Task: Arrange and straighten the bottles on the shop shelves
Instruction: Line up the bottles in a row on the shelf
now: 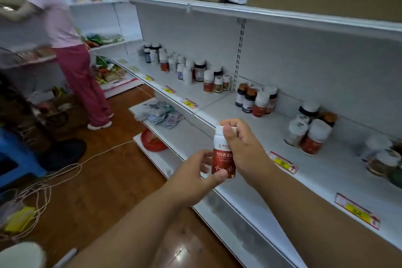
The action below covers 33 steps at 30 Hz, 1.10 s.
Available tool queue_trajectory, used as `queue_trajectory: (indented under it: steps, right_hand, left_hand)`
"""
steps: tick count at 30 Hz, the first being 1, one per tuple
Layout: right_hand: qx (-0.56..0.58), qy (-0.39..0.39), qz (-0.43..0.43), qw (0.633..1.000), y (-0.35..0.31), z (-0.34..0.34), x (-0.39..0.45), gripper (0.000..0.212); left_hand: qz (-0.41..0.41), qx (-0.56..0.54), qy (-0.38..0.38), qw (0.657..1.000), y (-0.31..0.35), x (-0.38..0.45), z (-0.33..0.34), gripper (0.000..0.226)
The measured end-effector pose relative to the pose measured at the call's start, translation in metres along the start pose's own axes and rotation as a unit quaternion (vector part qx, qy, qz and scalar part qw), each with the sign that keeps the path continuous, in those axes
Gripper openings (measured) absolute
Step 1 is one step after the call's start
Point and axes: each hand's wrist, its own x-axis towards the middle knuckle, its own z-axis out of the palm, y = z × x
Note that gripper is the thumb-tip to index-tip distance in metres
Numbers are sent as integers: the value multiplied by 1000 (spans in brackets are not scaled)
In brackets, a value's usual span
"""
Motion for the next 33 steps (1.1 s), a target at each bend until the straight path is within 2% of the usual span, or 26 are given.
queue_trajectory:
  steps: [3, 7, 11, 16, 19, 26, 33]
  right_hand:
    - [1, -1, 4, 1000, 10, 19, 45, 16]
    - [13, -8, 13, 1000, 26, 44, 116, 18]
    - [34, -13, 43, 998, 34, 75, 187, 11]
    - [10, 19, 57, 998, 52, 112, 260, 9]
    - [-9, 52, 59, 997, 66, 132, 293, 9]
    - [-53, 182, 75, 979, 80, 182, 335, 8]
    - [-103, 268, 89, 954, 91, 192, 360, 12]
  left_hand:
    - [-15, -20, 0, 1000, -22, 37, -24, 72]
    - [-18, 8, 2, 1000, -48, 95, -65, 68]
    - [-28, 37, 8, 999, -71, 148, -120, 74]
    - [-35, 39, -3, 999, -113, 204, -174, 81]
    - [-21, 60, -32, 997, -142, 241, -199, 79]
    - [66, 120, -141, 981, -180, 321, -277, 74]
    - [152, 156, -189, 957, -203, 379, -283, 77]
